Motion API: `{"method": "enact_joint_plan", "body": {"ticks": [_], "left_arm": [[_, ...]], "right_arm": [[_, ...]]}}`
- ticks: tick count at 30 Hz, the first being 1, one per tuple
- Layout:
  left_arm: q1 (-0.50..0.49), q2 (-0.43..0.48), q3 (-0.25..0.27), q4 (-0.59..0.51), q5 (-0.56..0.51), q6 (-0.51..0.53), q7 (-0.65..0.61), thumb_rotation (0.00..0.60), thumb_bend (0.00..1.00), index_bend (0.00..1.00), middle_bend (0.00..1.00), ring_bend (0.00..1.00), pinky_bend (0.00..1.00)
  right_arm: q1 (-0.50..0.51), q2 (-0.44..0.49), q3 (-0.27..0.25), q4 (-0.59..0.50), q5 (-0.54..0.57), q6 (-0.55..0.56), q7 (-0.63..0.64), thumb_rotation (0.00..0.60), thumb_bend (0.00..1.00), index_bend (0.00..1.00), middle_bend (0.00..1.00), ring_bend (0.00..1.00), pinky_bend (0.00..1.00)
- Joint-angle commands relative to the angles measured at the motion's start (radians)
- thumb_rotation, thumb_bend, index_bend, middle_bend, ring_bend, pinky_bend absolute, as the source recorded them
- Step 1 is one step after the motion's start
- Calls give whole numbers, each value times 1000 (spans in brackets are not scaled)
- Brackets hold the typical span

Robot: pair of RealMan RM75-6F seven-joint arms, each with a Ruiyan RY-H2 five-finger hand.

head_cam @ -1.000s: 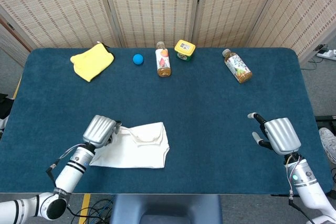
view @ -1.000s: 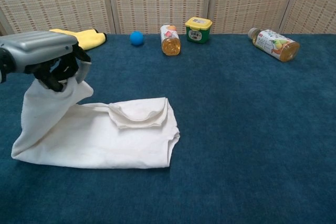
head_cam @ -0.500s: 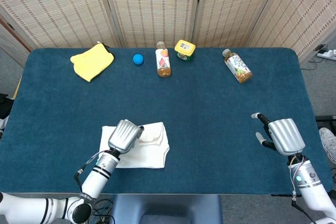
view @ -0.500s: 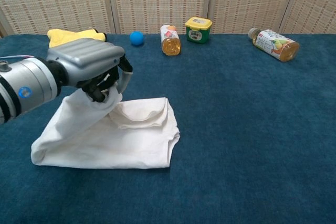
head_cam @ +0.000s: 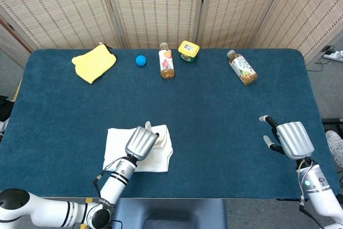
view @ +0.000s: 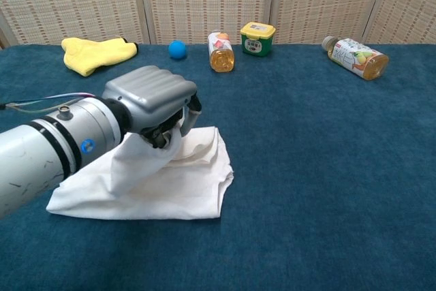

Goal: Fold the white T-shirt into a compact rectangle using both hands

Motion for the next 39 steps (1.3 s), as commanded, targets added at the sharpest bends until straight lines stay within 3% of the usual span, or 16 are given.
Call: {"method": "enact_joint_plan", "body": {"ticks": [1,10,18,22,28,34,39], "left_arm": [[-11,-13,-5,4,-8,0,8,600,549,603,839,742,905],[-36,-57,12,48,-29,-9,41,600,534,526,827,738,905],[-42,-86,25,69,-32,-10,40,600,385,398,818,730,905],[-44,-105,19,80,-23,4,35,600,277,243,803,720,905],[-34,-113,6,52,30,35,-24,600,214,58,767,694,906],[-11,-99,-3,12,129,70,-126,600,199,21,725,665,909],[20,-21,1,-88,126,86,-127,600,199,20,721,662,909]], "right_arm": [[-1,1,1,0,0,1,0,600,341,300,916,948,1000],[-8,4,1,2,5,3,2,600,341,300,916,948,1000],[-10,4,3,3,7,2,2,600,341,300,916,948,1000],[-11,5,4,2,7,3,2,600,341,300,916,948,1000],[-13,6,6,2,7,5,3,600,341,300,916,948,1000],[-14,6,9,4,6,9,8,600,341,300,916,948,1000],[-14,4,12,7,4,11,15,600,341,300,916,948,1000]]}}
